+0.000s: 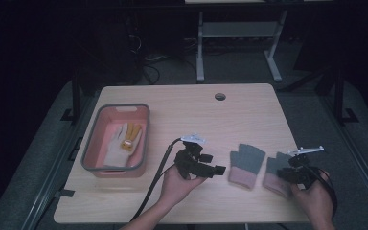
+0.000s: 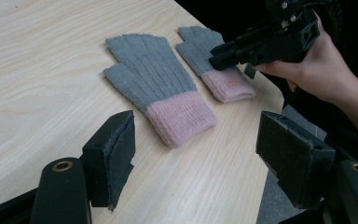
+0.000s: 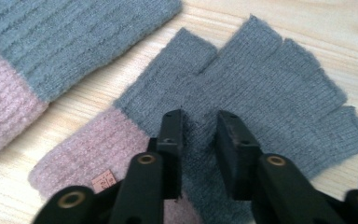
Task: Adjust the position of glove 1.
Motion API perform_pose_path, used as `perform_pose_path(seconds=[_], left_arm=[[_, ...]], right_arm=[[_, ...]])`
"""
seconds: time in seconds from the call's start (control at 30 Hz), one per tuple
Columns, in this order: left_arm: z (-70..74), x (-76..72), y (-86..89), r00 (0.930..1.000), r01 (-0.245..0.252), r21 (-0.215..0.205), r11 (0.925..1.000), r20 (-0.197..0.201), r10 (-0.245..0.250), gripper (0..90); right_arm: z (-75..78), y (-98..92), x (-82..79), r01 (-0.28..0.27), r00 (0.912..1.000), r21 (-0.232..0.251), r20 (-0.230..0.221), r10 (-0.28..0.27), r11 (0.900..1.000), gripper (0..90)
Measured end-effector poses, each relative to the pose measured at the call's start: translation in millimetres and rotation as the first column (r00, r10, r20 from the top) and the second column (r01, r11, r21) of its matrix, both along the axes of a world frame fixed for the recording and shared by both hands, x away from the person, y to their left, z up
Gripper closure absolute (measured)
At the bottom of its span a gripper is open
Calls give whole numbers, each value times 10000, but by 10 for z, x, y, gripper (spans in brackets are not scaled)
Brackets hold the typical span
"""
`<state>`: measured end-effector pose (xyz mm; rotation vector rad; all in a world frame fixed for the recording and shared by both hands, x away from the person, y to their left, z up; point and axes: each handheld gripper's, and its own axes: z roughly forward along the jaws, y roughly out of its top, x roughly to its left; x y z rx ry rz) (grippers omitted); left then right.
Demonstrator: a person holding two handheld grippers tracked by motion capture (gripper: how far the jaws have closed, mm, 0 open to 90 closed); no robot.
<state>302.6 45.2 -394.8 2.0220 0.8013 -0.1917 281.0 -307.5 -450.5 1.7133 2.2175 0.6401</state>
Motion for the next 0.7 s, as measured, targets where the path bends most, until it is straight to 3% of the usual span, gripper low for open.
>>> perform_pose_path(seconds=[0.23,0.43,0.7], left_arm=[[-17,14,18,10000,33,168,9999,-70,-31,282],[-21,56,53,9999,-146,185,9997,-63,147,282],[-8,83,69,9996,-214,161,9996,-163,217,287]], right_arm=[[15,7,12,-138,9999,40,-17,138,9999,855],[49,-24,22,-141,9994,524,-308,157,9985,866],[226,-10,-18,-235,9997,866,15,234,9960,868]])
